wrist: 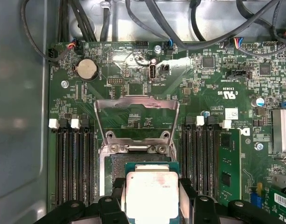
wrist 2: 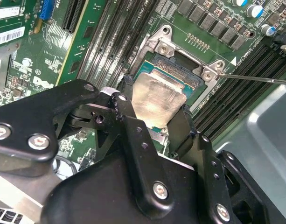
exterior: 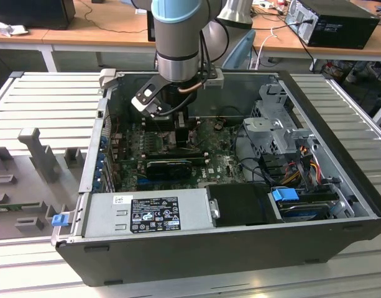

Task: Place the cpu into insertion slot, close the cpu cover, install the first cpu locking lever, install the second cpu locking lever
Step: 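Place the cpu into insertion slot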

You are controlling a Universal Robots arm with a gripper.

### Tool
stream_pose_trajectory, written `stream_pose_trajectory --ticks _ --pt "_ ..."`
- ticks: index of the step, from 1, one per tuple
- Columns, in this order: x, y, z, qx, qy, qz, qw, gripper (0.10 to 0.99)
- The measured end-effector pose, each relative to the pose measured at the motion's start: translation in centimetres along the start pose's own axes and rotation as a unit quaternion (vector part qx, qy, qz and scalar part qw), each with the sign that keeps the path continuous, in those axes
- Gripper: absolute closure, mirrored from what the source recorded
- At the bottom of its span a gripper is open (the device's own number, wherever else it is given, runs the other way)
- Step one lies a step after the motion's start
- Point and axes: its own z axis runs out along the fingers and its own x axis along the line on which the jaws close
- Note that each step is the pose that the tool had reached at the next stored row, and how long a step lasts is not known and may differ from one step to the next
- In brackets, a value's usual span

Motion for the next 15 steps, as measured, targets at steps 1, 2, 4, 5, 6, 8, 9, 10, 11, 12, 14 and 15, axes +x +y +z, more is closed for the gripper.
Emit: stream_pose_trajectory --ticks 1,2,4,5,6,8,9,10,11,12,14,15 --pt "0.00 -0.01 0.08 0.0000 -0.0001 0.000 1.0000 0.545" --pt "0.00 -0.01 0.21 0.0000 0.0000 0.000 1.0000 0.545" --pt "0.03 -0.03 0.42 0.0000 0.0000 0.000 1.0000 0.545" --pt "0.04 -0.04 0.51 0.0000 0.0000 0.000 1.0000 0.545" --pt "0.04 -0.04 0.59 0.0000 0.0000 0.000 1.0000 0.545" --pt "0.06 -0.06 0.78 0.0000 0.0000 0.000 1.0000 0.545" --pt "0.07 -0.06 0.81 0.0000 -0.0001 0.000 1.0000 0.545" --pt "0.12 -0.07 0.86 0.0000 -0.0001 0.000 1.0000 0.545" --pt "0.16 -0.07 0.90 0.0000 -0.0001 0.001 1.0000 0.545" --pt "0.19 -0.07 0.95 0.0000 -0.0001 0.002 1.0000 0.545" --pt "0.23 -0.09 1.10 0.0000 -0.0002 0.002 1.0000 0.545" --pt "0.26 -0.10 1.19 0.0000 -0.0002 0.002 1.0000 0.545"
